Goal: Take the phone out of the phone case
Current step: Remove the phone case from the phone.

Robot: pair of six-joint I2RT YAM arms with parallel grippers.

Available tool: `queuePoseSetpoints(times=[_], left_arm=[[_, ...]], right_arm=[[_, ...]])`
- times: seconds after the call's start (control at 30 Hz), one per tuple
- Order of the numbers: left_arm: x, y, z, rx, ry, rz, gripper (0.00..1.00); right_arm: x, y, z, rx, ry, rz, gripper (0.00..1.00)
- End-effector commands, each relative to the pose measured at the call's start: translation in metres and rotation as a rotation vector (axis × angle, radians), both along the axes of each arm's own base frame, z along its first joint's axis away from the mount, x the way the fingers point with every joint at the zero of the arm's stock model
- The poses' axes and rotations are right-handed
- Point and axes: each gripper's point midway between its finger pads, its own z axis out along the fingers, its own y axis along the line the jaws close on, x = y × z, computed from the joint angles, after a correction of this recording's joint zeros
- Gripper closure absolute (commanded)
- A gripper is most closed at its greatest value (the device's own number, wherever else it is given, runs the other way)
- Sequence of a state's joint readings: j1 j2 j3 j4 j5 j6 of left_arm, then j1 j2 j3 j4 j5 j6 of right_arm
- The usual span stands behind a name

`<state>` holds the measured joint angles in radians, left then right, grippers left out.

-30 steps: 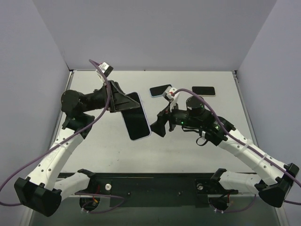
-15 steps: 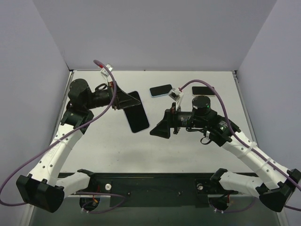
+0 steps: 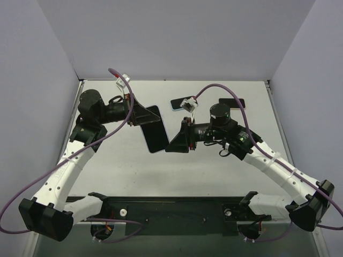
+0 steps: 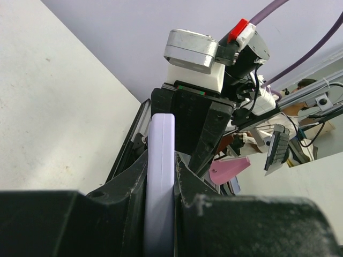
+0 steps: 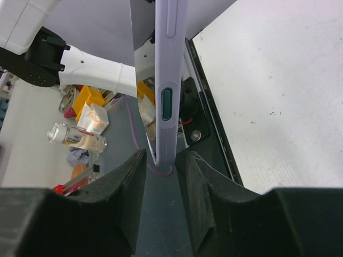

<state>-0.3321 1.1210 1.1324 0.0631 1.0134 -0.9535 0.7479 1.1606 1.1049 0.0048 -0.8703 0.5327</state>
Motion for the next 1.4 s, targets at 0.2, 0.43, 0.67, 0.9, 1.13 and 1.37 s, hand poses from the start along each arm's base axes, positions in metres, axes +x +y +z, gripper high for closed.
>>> queuePoseSetpoints(times=[0.2, 0.43, 0.67, 0.9, 1.13, 1.37], left_arm=[[-0.027, 0.003, 0.046, -0.09, -0.119, -0.077, 1.0], [-0.047, 0.005, 0.07, -0.203, 0.016, -0.169, 1.0], [-0.087, 0.018, 0.114, -0.388, 0.147, -0.343, 1.0], [-0.108, 0.004, 0.109, -0.355, 0.161, -0.338, 1.0], [-0.122, -0.008, 0.104, -0.365, 0.179, -0.397, 1.0], [-0.112, -0.011, 0.101, -0.341, 0.162, -0.314, 1.0]], right_arm=[[-0.009, 0.009, 0.022, 0.094, -0.113, 0.118, 0.84], [-0.018, 0.011, -0.013, 0.039, -0.433, 0.227, 1.0], [0.01, 0.02, -0.013, -0.046, -0.798, 0.144, 1.0], [0.06, 0.027, 0.03, -0.096, -0.95, -0.053, 1.0], [0.076, 0.041, 0.039, -0.062, -0.867, -0.071, 1.0], [0.11, 0.025, 0.03, -0.138, -0.655, -0.268, 0.96]])
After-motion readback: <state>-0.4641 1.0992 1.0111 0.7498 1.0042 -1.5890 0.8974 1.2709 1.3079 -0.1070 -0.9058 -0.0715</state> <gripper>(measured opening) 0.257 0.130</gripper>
